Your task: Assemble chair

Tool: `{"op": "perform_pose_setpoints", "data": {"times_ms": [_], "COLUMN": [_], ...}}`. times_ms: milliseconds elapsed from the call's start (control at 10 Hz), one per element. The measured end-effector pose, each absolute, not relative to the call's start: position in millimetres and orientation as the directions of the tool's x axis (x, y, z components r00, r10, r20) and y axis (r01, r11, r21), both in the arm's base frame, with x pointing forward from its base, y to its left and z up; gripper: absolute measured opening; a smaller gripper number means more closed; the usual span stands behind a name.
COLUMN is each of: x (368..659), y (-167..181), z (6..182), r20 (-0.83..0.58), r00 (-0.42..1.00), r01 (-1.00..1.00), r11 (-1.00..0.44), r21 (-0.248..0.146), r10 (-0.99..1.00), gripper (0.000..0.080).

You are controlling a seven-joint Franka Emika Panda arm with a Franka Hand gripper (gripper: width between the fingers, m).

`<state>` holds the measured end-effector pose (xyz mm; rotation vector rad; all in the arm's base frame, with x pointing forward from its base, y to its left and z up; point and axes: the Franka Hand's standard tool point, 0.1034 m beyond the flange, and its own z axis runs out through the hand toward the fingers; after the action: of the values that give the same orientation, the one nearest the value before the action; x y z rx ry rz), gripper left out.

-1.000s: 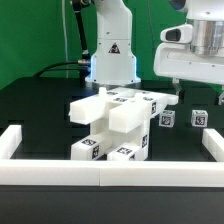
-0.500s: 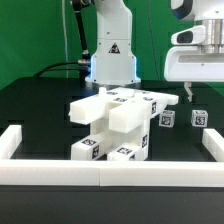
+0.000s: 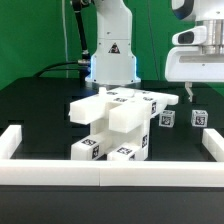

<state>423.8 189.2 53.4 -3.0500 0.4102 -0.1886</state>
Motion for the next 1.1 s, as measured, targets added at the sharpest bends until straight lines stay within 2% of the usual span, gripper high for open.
{"op": "perform_pose_setpoints", "data": {"times_ms": [700,1100], "x": [411.3,404.7], "y": [178.8,183.7], "z": [27.1,21.3], "r20": [0.103,0.094], "r00": [0.973,0.977], "r01": [-0.205,-0.188], "r11": [-0.978,-0.982], "r21": [-0.03,-0.022], "r10": [-0.207,-0.189], "gripper": [0.0649,0.0649]}}
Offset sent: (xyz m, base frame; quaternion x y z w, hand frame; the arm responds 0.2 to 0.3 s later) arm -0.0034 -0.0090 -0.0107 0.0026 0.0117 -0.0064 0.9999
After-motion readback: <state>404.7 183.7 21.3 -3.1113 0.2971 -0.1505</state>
